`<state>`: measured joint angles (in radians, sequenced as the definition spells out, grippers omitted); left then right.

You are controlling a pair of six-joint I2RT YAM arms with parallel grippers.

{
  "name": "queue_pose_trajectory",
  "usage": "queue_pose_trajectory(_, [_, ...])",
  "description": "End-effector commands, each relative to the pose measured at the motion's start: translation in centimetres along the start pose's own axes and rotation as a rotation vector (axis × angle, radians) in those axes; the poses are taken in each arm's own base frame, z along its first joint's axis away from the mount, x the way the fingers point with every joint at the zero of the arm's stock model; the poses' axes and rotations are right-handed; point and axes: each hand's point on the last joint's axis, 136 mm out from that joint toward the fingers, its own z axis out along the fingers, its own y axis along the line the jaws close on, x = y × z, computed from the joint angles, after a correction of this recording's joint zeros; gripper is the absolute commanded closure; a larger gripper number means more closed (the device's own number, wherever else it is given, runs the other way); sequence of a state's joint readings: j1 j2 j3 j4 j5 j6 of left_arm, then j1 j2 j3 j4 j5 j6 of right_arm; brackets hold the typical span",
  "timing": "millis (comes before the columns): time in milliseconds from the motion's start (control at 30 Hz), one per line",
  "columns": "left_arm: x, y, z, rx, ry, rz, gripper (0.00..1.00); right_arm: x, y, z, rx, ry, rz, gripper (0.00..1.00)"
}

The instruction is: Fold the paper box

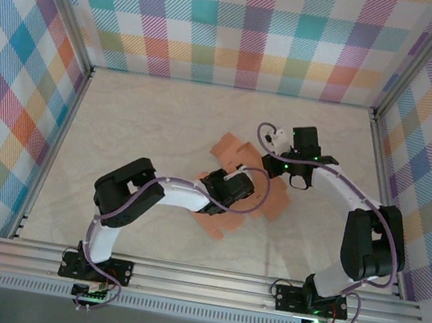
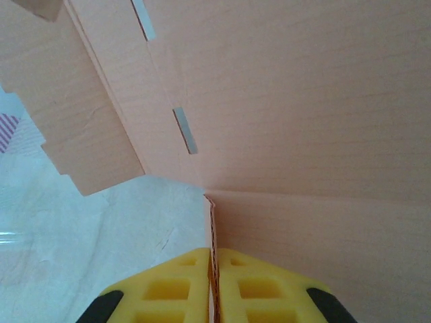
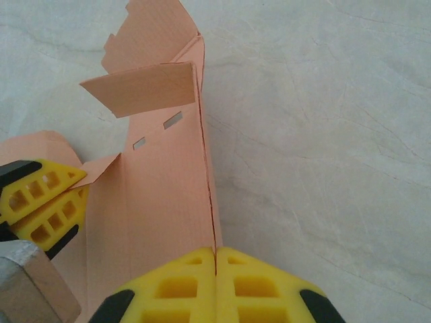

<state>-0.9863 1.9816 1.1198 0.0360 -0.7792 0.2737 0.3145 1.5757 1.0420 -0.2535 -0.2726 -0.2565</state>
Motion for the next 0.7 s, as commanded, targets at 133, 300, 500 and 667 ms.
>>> queue_pose_trajectory(133, [-1.8,0.4,-1.5,0.238,-0.08,-0.231,0.87,-1.3,0.1,0.2,-0.007,-0.041,-0.001,1.0])
queue_pose_trajectory(300, [-1.3,1.5,-1.1,0.293,-0.082,-0.308,0.84,-1.1,-0.1,0.3,0.0,-0.037,-0.004,1.0])
queue_pose_trajectory(500, [-0.8,1.2,-0.5,0.109,-0.06,-0.144,0.82,-1.0,-0.2,0.3,0.008,-0.041,-0.007,1.0])
queue_pose_trajectory(667, [-1.2,1.5,-0.6,-0.044,-0.059,-0.061,0.81,-0.9,-0.4,0.3,0.03,-0.054,-0.017,1.0])
